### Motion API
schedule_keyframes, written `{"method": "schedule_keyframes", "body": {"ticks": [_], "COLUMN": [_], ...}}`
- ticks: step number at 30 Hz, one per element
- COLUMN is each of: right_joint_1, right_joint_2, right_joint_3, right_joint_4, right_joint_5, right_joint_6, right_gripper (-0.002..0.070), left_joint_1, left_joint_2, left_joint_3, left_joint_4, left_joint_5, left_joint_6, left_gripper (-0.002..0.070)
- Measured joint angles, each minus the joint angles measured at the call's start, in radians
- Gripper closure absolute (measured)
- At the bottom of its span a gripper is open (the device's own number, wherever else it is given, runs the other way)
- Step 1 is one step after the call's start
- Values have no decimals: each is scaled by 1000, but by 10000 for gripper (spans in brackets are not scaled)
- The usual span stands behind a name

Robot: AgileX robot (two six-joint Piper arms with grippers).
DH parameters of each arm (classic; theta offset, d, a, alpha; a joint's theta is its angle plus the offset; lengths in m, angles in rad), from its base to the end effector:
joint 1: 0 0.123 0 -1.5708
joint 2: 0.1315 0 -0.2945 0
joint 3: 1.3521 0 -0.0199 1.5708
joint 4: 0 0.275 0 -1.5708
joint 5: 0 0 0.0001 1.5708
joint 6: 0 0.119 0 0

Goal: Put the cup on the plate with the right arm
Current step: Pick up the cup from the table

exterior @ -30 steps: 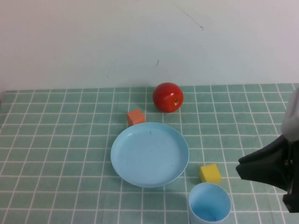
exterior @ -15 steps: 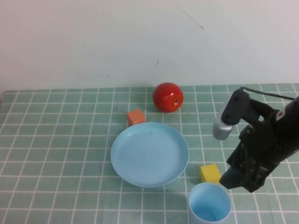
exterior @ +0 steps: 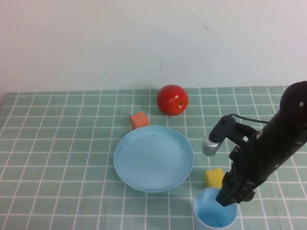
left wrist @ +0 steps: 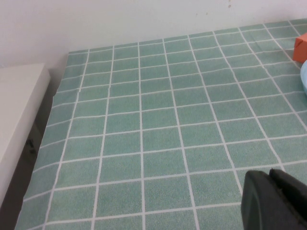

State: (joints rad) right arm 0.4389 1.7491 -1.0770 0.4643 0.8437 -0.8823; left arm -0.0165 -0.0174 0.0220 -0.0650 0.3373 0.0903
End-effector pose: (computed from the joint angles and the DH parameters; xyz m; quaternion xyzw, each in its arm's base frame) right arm 0.3017 0.1857 0.1583 -0.4848 0.8526 0.1626 0.1075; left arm 0.0949 -0.0041 0.1691 0.0245 0.7906 -0.0047 0.6118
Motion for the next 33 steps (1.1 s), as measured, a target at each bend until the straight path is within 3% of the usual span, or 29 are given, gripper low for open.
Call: {"method": "schedule_keyframes", "body": {"ticks": [7, 12, 22, 25, 29, 33], "right_joint_1": [0, 1, 1, 1, 1, 1], "right_joint_2": [7, 7, 48, 67, 77, 79], "right_joint_3": [-2, -1, -1, -16, -63, -166], "right_joint_4": [84, 89, 74, 74, 72, 71], "right_joint_5": [-36, -32, 9, 48, 110, 181], "right_joint_6": [-21, -98, -114, -114, -109, -97], "right_gripper": [297, 346, 372, 449, 623, 655], "left_joint_1": [0, 0, 0, 0, 0, 0], "left_joint_2": [0, 0, 0, 0, 0, 0], "left_joint_3": [0, 0, 0, 0, 0, 0], "left_joint_4": [0, 0, 0, 0, 0, 0], "left_joint_5": [0, 0, 0, 0, 0, 0], "left_joint_6": [0, 0, 0, 0, 0, 0], "left_gripper": [678, 678, 678, 678, 678, 678]}}
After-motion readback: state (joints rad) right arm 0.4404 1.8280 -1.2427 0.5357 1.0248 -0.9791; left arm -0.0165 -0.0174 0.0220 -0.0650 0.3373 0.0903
